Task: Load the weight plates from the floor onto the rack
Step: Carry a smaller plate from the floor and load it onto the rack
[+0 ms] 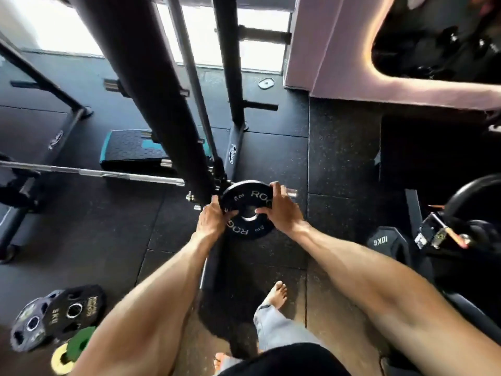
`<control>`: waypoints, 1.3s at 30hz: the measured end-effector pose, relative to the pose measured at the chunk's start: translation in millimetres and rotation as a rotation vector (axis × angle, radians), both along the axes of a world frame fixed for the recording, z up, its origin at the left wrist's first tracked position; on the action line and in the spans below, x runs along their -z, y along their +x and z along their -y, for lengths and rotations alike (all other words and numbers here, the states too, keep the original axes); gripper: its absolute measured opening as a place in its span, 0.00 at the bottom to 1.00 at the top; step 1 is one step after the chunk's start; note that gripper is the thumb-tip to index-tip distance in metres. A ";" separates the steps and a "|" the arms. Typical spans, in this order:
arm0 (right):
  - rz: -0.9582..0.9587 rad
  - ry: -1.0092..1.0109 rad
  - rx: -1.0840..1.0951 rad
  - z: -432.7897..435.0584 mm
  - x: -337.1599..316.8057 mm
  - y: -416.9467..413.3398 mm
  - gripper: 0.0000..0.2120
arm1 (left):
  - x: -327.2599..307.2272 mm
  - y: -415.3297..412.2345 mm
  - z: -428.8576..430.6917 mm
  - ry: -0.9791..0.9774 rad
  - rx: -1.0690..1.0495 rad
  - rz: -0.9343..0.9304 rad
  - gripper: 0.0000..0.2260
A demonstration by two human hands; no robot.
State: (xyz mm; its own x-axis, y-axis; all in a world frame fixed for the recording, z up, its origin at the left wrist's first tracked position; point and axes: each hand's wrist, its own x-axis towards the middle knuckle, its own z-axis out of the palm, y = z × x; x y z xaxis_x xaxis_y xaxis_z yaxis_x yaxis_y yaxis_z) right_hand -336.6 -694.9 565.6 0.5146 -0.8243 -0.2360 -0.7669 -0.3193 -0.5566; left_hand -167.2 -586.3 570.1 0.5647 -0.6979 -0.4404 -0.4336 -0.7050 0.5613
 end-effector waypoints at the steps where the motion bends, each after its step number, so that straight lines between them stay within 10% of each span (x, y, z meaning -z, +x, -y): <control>1: -0.002 -0.014 0.026 17.2 -1.7 -9.6 0.33 | -3.2 -7.5 23.7 -0.009 0.034 0.005 0.27; 21: 0.060 -0.182 0.285 321.9 -18.1 -55.7 0.29 | -34.0 -19.2 374.0 -0.045 0.453 0.119 0.19; 39: 0.002 -0.325 -0.081 551.4 -63.4 57.1 0.28 | -83.0 70.6 530.2 -0.211 0.398 0.345 0.17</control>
